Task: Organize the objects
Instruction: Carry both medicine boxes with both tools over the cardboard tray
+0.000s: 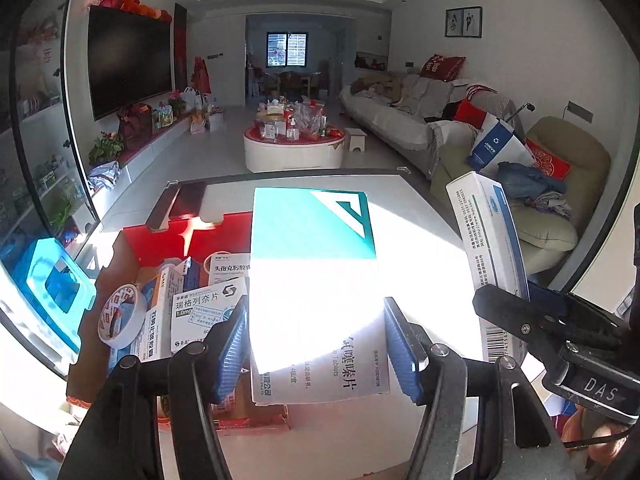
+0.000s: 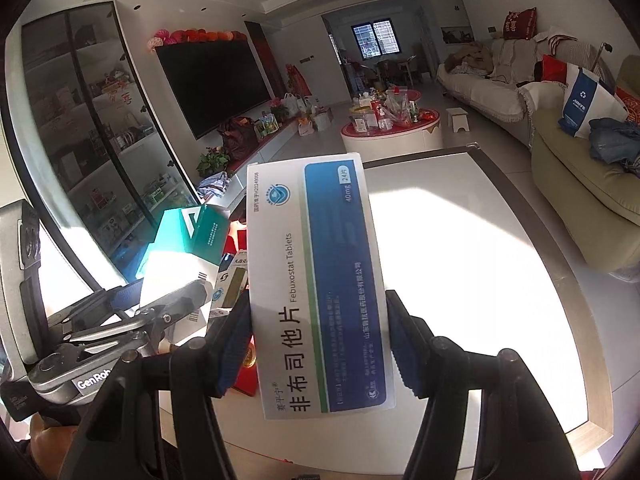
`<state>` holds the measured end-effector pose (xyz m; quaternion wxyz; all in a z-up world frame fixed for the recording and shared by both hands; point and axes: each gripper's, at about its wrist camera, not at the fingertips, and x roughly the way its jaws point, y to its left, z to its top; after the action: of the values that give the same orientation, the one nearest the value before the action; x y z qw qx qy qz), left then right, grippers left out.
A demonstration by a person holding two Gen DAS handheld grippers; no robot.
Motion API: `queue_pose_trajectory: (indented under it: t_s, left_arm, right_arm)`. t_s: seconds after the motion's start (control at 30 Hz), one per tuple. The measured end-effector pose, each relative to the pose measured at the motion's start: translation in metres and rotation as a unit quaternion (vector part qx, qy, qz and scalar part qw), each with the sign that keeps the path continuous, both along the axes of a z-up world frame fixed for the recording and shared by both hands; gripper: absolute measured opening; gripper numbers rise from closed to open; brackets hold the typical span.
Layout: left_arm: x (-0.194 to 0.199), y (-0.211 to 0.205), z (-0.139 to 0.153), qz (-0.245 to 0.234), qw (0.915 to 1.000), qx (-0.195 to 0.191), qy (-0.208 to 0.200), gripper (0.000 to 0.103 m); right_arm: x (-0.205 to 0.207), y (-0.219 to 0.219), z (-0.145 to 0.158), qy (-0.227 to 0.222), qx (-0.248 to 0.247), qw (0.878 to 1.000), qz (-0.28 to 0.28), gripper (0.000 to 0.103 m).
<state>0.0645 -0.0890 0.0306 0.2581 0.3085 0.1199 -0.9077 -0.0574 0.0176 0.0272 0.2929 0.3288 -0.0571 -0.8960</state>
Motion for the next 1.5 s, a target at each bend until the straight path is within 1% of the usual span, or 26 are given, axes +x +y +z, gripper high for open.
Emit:
queue_pose_trajectory:
  t_s: [0.2,0.3,0.5,0.73,1.0,1.17,1.3,1.5]
  left_arm:
    - [0.024,-0.016,0.001,0.019,0.9996,0.015,0.011,0.067]
    - [0.033,-0.020,0.001,0.025,0.9994,0.015,0.017,0.067]
    - [0.044,-0.030,0.003,0.041,0.9990,0.003,0.017,0.067]
    - [0.058,-0.048,0.008,0.072,0.9970,-0.026,0.009,0.067]
    - [0.066,-0.064,0.002,0.090,0.9956,-0.026,0.006,0.067]
    - [0.071,-0.068,0.003,0.099,0.9948,-0.025,0.010,0.067]
    - [0.082,-0.075,0.006,0.109,0.9936,-0.024,0.016,0.067]
    - [0.112,-0.087,0.028,0.136,0.9889,-0.034,0.048,0.066]
  right_arm:
    - [0.028,-0.030,0.016,0.040,0.014,0.999,0.007,0.062]
    - [0.035,-0.040,0.020,0.045,0.013,0.999,0.016,0.062]
    - [0.029,-0.053,0.020,0.029,0.003,0.999,0.032,0.062]
    - [0.025,-0.070,0.023,0.026,-0.003,0.998,0.053,0.062]
    - [0.028,-0.094,0.030,0.030,-0.001,0.997,0.078,0.062]
    - [0.030,-0.101,0.032,0.035,0.003,0.996,0.085,0.062]
    - [0.028,-0.101,0.037,0.042,0.000,0.995,0.086,0.062]
    - [0.020,-0.091,0.063,0.071,-0.019,0.995,0.069,0.062]
